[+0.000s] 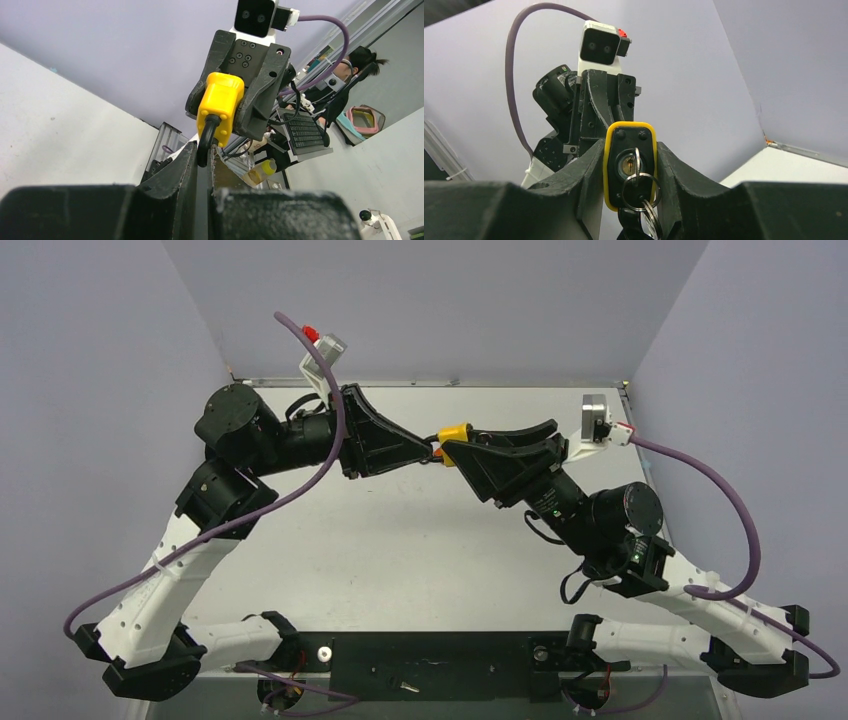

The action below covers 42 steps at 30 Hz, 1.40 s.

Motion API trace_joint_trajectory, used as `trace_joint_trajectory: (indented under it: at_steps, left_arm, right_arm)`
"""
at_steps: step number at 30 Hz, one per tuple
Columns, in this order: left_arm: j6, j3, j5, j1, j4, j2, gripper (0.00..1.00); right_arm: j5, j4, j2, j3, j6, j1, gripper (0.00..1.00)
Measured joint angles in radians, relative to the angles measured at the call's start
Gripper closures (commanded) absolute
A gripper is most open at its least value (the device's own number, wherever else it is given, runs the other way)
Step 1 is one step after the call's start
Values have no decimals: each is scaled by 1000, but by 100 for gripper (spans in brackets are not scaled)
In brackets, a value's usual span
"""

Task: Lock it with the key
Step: Lock the lock.

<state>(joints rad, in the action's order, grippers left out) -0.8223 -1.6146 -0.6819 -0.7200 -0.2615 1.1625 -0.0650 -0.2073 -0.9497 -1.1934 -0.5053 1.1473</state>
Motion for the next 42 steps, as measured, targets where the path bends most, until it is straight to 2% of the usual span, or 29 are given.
trace_joint_trajectory:
  at_steps: [19,27,32,34,35,39,42]
  left_arm:
    - [96,-258,118,-115,-111,130,100]
    - [163,-349,204,-153,-235,169,100]
    - [196,-332,253,-157,-269,156,100]
    - [193,-264,248,-127,-251,123,100]
    - [185,-220,230,-97,-240,106,100]
    - [148,-46,141,26,-190,57,100]
    - [111,54,77,114,-130,43,100]
  right_arm:
    - [13,-232,14,64,-26,-31,100]
    - [32,-235,14,66,-28,-63,100]
    - [32,-200,14,66,-14,-73,100]
    - [40,-160,14,64,-4,-85,90]
    - [48,-131,14,65,-2,-95,78]
    - [80,13,-4,73,8,-153,51]
    - [127,136,-34,83,34,-206,39]
